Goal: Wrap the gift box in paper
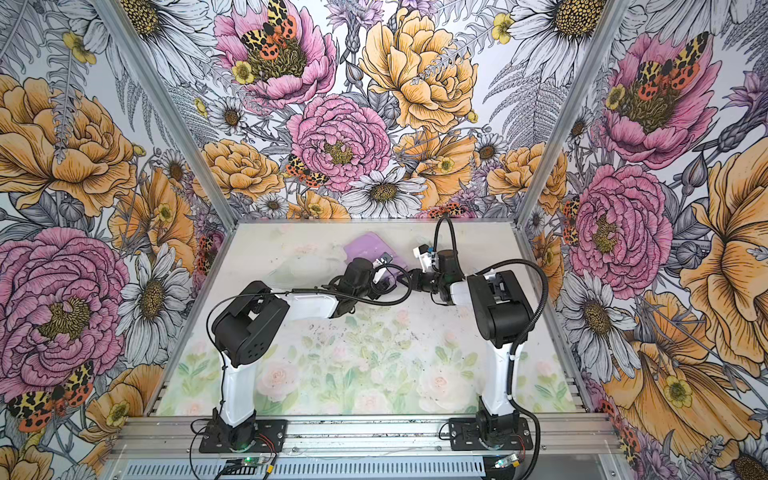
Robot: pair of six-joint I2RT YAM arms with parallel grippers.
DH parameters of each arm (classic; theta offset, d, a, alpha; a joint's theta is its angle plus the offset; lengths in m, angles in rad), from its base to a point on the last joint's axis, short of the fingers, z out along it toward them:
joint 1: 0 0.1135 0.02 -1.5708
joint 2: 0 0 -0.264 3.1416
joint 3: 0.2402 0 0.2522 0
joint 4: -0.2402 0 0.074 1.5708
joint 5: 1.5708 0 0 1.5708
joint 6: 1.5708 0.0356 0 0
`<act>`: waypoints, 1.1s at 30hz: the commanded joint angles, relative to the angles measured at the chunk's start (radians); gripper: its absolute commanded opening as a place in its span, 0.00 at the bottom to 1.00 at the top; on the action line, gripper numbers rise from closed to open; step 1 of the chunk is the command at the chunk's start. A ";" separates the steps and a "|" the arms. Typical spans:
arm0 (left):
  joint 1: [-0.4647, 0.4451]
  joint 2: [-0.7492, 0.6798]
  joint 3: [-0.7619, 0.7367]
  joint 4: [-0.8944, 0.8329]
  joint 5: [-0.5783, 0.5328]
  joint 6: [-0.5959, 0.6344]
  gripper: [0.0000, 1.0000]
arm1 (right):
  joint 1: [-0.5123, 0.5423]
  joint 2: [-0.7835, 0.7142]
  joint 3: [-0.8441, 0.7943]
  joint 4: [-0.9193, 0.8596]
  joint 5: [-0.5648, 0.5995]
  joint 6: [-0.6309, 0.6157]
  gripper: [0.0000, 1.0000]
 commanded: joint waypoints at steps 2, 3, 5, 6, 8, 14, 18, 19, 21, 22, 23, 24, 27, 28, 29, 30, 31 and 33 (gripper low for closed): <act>0.024 0.038 -0.026 -0.131 0.033 -0.023 0.75 | 0.011 0.031 0.020 0.033 0.005 0.008 0.04; 0.024 0.038 -0.027 -0.131 0.033 -0.023 0.74 | 0.010 0.033 0.021 0.031 0.008 0.010 0.04; 0.024 0.037 -0.027 -0.131 0.033 -0.022 0.74 | 0.010 0.038 0.024 0.032 0.010 0.014 0.04; 0.024 0.038 -0.026 -0.131 0.035 -0.023 0.74 | 0.013 0.039 0.026 0.034 0.012 0.017 0.04; 0.024 0.038 -0.026 -0.131 0.035 -0.023 0.74 | 0.014 0.045 0.027 0.038 0.015 0.021 0.04; 0.025 0.038 -0.027 -0.131 0.029 -0.023 0.74 | 0.011 0.020 0.005 0.085 0.013 0.045 0.00; 0.025 0.038 -0.026 -0.131 0.028 -0.026 0.74 | 0.009 -0.009 -0.017 0.088 -0.006 0.046 0.00; 0.024 0.038 -0.025 -0.131 0.028 -0.026 0.74 | 0.009 -0.017 -0.023 0.090 -0.009 0.046 0.00; 0.025 0.039 -0.025 -0.130 0.028 -0.028 0.74 | 0.007 -0.027 -0.035 0.091 -0.010 0.047 0.00; 0.025 0.039 -0.025 -0.130 0.029 -0.028 0.74 | 0.007 -0.032 -0.042 0.093 -0.011 0.049 0.00; 0.024 0.038 -0.025 -0.129 0.027 -0.028 0.74 | 0.005 -0.037 -0.045 0.093 -0.014 0.050 0.00; 0.024 0.038 -0.025 -0.131 0.026 -0.028 0.74 | 0.006 -0.042 -0.052 0.094 -0.016 0.052 0.00; 0.025 0.038 -0.025 -0.131 0.026 -0.028 0.74 | 0.006 -0.053 -0.064 0.100 -0.018 0.055 0.00; 0.025 0.038 -0.025 -0.131 0.024 -0.028 0.74 | 0.004 -0.057 -0.067 0.104 -0.018 0.059 0.00; 0.025 0.037 -0.025 -0.131 0.025 -0.027 0.74 | 0.004 -0.060 -0.070 0.109 -0.022 0.062 0.00; 0.024 0.037 -0.026 -0.131 0.024 -0.026 0.74 | 0.005 -0.061 -0.070 0.115 -0.027 0.070 0.00; 0.025 0.037 -0.025 -0.130 0.024 -0.026 0.74 | 0.005 -0.061 -0.070 0.124 -0.032 0.078 0.00; 0.025 0.037 -0.025 -0.131 0.024 -0.026 0.74 | 0.006 -0.059 -0.072 0.138 -0.042 0.093 0.00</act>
